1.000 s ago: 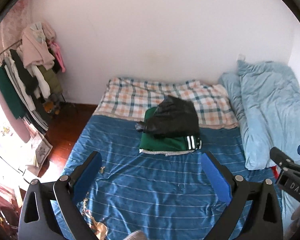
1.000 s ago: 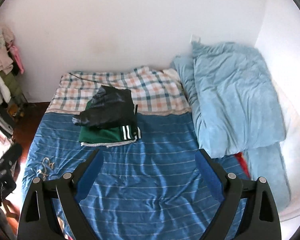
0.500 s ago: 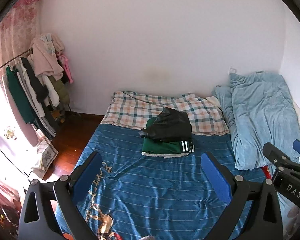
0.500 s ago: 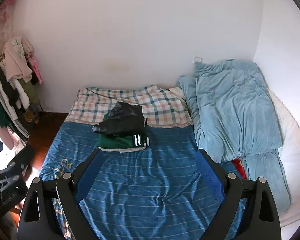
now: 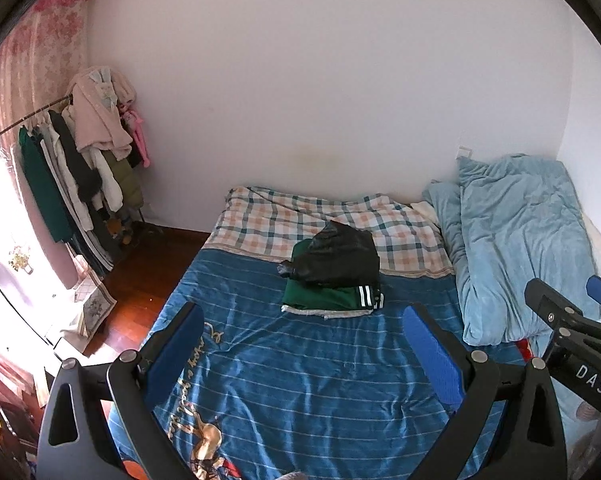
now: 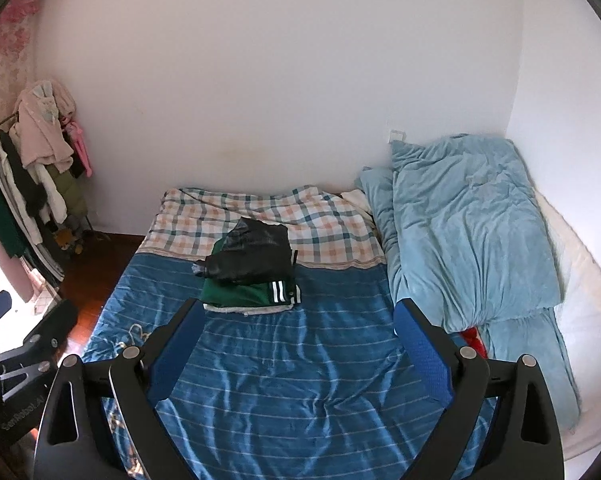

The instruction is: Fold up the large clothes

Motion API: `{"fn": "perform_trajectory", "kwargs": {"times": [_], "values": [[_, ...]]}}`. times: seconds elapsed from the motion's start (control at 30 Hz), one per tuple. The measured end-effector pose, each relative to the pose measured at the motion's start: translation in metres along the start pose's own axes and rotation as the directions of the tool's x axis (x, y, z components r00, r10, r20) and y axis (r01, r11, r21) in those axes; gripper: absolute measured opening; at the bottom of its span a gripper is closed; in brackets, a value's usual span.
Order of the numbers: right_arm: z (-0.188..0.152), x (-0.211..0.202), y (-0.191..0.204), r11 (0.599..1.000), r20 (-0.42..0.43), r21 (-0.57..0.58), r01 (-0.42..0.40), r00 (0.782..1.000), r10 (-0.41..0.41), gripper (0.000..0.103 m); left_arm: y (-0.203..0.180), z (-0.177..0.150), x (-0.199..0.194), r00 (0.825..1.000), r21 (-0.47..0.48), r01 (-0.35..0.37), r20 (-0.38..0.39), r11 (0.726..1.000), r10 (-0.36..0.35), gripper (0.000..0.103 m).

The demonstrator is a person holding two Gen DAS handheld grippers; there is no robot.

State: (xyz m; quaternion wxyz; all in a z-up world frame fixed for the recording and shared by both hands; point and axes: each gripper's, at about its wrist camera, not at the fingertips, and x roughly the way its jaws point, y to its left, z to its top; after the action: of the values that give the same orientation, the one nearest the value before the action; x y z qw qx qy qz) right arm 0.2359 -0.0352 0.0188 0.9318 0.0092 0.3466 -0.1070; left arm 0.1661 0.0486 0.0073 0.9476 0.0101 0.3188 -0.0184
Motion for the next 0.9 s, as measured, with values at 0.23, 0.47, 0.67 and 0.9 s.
{"fn": "perform_trajectory", "kwargs": {"times": [0.23,0.47,0.67,0.9], "values": [[0.000,-0.003,0.001,1.000,0.001,-0.008,-0.010,1.000,0.010,0.097,0.001,0.001,-0.005,1.000,-0.013,-0.016,0.012,1.000,0.016,0.102],[0.006,-0.007,-0.002,1.000,0.014,-0.017,-0.021,1.000,0.021,0.097,0.001,0.006,-0.009,0.999,-0.020,-0.015,0.028,1.000,0.016,0.102],[0.009,-0.009,-0.005,0.999,0.023,-0.018,-0.037,0.999,0.037,0.098,0.001,0.009,-0.014,0.999,-0.016,-0.017,0.041,1.000,0.017,0.102],[0.009,-0.008,-0.006,0.999,0.024,-0.018,-0.039,0.999,0.039,0.098,0.001,0.011,-0.016,0.999,-0.009,-0.018,0.050,1.000,0.018,0.102]]}}
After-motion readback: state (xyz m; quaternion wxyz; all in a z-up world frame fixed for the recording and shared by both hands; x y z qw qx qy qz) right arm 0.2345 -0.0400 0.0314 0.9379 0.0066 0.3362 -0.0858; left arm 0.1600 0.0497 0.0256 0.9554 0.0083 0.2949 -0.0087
